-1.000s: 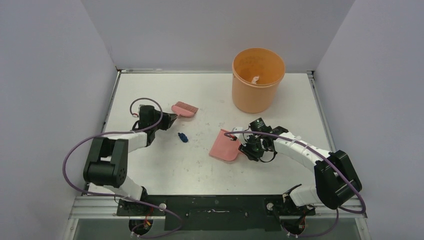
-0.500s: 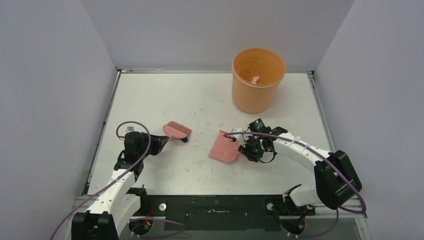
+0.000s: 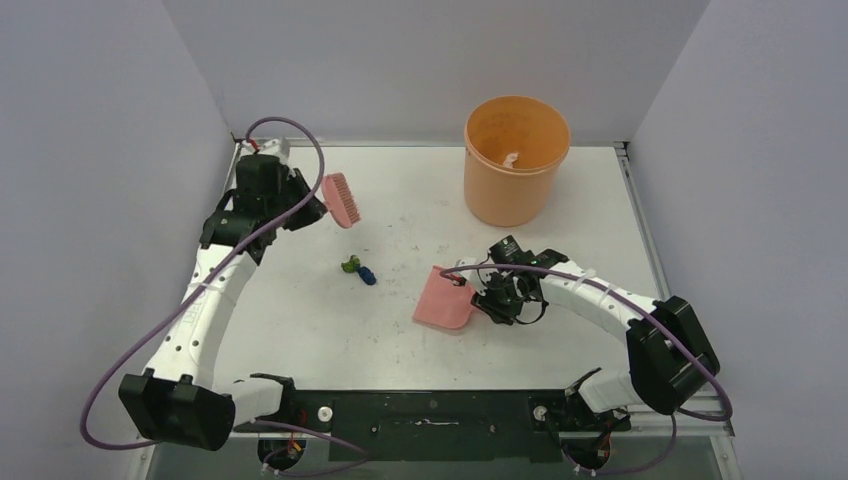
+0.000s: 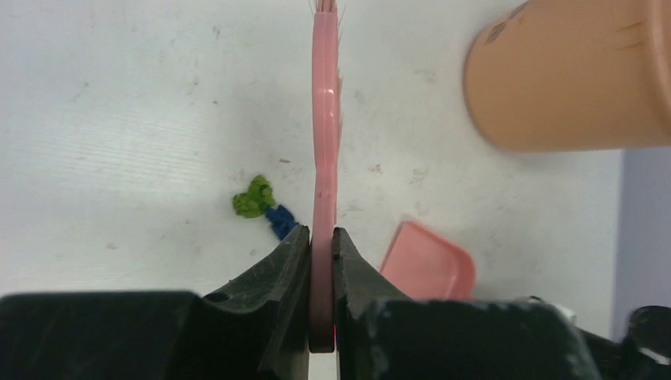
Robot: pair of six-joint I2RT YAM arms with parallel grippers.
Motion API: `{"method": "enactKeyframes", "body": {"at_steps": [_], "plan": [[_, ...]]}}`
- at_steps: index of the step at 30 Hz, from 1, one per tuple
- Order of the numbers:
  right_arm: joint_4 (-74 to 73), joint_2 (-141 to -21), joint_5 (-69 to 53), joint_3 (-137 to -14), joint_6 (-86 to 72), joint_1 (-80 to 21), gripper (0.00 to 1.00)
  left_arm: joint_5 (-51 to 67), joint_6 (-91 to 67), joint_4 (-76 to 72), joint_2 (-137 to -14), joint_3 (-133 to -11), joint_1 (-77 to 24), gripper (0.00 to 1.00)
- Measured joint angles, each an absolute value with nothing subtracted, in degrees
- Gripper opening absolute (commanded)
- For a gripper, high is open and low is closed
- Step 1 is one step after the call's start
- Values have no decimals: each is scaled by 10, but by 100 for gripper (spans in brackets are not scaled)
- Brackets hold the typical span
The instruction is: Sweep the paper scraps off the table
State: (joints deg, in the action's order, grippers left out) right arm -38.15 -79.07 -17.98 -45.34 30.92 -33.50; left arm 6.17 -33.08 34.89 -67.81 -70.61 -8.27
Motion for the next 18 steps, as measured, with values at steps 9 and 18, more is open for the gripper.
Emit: {"method": "enactKeyframes", "body": {"at_steps": [9, 18], "plan": [[-487, -871, -164, -562, 321, -347, 5, -179, -157, 556, -784, -799, -189, 0], [-525, -895, -138, -572, 318, -368, 5, -258, -99, 623, -881, -852, -220, 0]]}}
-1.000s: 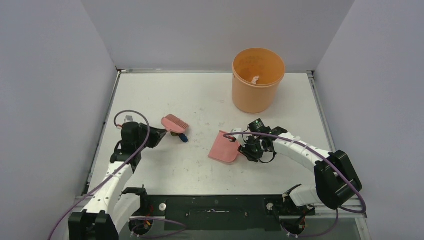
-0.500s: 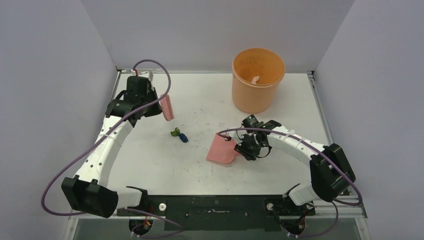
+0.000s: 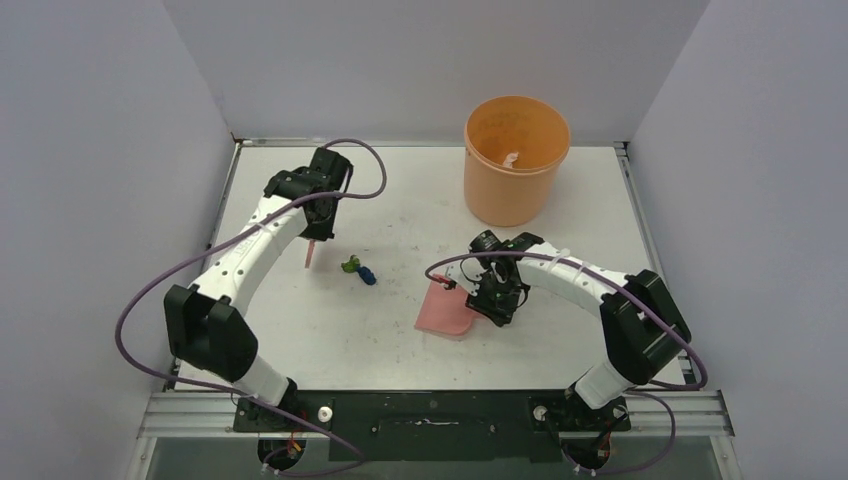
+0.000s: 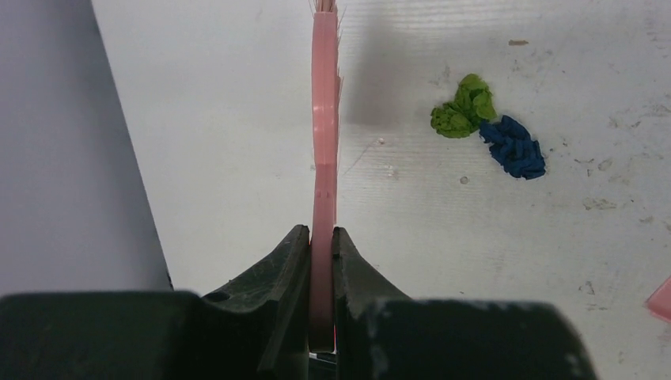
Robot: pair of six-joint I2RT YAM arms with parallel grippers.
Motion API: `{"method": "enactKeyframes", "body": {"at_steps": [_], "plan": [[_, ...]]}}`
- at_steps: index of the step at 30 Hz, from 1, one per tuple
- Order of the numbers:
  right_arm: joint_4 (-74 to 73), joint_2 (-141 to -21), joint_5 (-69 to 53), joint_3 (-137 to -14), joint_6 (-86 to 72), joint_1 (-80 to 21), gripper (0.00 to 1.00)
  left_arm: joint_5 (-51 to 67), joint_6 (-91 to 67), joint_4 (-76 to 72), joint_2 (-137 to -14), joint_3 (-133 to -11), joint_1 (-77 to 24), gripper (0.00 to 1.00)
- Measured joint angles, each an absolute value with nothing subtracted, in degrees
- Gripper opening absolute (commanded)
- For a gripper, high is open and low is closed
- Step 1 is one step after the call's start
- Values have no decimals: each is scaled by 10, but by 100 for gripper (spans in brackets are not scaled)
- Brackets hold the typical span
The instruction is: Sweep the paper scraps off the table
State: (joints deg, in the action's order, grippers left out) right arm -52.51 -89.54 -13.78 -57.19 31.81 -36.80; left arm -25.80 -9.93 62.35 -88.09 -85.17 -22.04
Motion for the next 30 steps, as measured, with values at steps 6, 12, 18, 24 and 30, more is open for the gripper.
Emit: {"method": "enactKeyframes", "body": {"at_steps": [6, 12, 18, 24, 30], "plan": [[-522, -928, -135, -572, 309, -376, 5, -202, -93, 646, -973, -866, -234, 0], [-524, -955, -145, -588, 303, -376, 5, -171, -94, 652, -1042, -888, -276, 0], [-527, -963, -148, -611, 302, -380, 9, -117, -104, 637, -1039, -879, -308, 0], [-547, -957, -143, -626, 302, -383, 52, -82, -120, 622, -1018, -860, -321, 0], [-524, -896, -136, -597, 301, -383, 58, -55, -129, 615, -1002, -856, -321, 0]]}}
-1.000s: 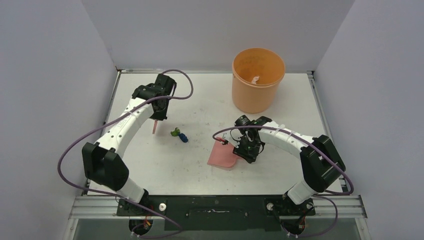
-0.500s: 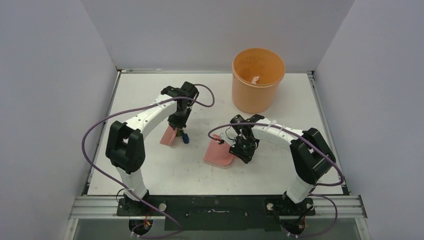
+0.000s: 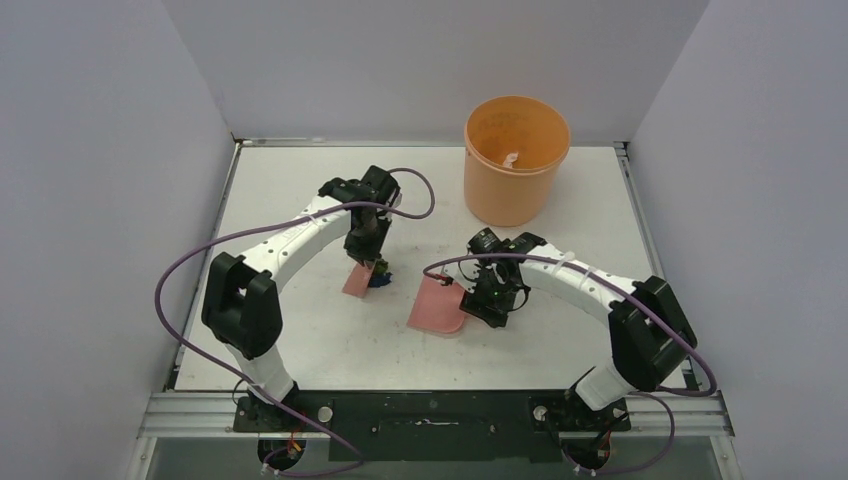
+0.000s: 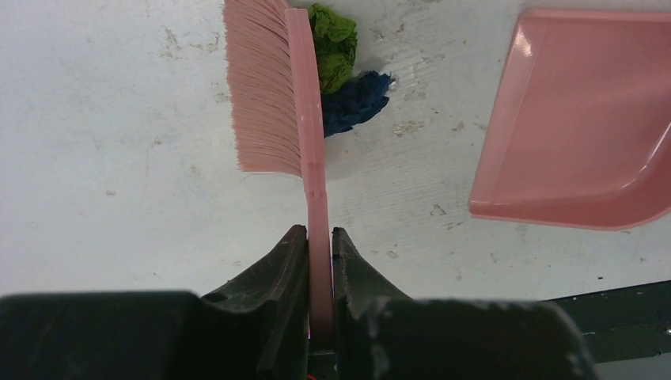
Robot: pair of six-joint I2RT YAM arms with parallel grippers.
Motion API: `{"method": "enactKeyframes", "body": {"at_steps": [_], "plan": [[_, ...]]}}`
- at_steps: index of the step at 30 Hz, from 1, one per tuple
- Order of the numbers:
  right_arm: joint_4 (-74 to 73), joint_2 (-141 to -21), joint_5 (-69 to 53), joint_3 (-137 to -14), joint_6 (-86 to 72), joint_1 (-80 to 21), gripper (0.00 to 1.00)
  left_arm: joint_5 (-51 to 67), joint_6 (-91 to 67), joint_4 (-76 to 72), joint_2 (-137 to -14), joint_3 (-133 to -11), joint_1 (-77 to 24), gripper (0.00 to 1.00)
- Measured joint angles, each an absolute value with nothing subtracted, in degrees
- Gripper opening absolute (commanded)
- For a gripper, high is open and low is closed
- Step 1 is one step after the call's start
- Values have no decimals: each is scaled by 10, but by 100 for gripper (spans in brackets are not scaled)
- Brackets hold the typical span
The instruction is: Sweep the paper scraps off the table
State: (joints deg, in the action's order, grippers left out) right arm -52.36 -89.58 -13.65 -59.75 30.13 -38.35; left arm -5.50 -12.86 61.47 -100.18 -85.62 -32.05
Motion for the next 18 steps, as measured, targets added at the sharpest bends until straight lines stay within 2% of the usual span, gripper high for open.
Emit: {"method": "enactKeyframes", "body": {"at_steps": [7, 12, 18], "plan": [[-488, -837, -132, -527, 303, -383, 58, -29, -129, 605, -995, -851, -320, 0], [-474, -835, -133, -525, 308, -383, 51, -12, -130, 597, -992, -847, -318, 0], [-459, -851, -143, -525, 310, -383, 17, 13, -132, 591, -989, -847, -318, 0]]}}
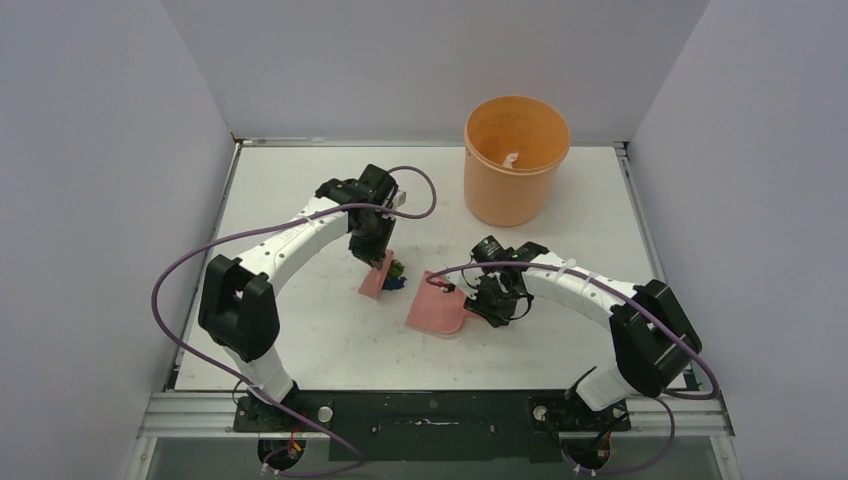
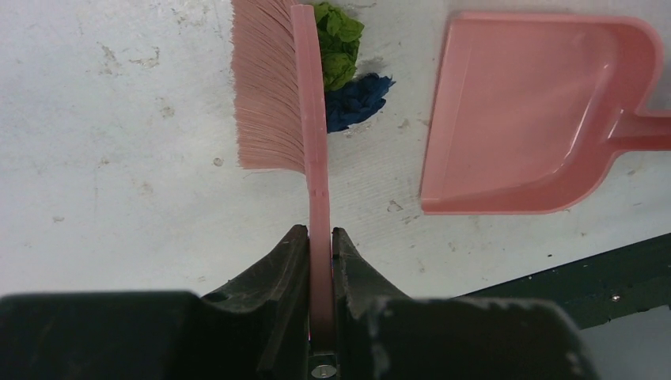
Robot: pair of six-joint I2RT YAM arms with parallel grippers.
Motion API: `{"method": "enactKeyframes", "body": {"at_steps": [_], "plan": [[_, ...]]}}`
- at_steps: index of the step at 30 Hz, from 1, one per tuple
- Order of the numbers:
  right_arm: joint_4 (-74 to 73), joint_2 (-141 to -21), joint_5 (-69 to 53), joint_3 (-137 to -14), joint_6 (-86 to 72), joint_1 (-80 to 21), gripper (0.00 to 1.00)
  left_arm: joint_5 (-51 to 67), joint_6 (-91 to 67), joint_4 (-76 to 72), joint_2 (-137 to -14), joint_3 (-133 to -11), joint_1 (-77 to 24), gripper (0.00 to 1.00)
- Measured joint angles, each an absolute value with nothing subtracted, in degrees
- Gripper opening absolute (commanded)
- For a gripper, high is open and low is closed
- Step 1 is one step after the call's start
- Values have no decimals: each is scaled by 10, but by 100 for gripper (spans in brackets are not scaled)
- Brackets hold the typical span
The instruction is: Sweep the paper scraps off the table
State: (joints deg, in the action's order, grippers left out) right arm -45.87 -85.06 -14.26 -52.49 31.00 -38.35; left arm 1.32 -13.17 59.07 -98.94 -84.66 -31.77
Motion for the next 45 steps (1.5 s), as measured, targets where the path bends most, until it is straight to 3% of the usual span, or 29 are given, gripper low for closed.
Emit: {"method": "enactKeyframes", "body": {"at_steps": [8, 20, 34, 45], "plan": [[-520, -901, -131, -599, 313, -383, 8, 49, -138, 585, -986, -847, -318, 0], [-609, -947, -86, -675, 299, -383, 6, 103, -147, 583, -987, -847, -318, 0], [-603, -959, -77, -677, 280, -382, 8, 149, -180, 576, -929, -838, -326, 0], [-535, -920, -86, -593, 283, -335, 8, 118, -203, 590, -849, -831, -326, 0]]}}
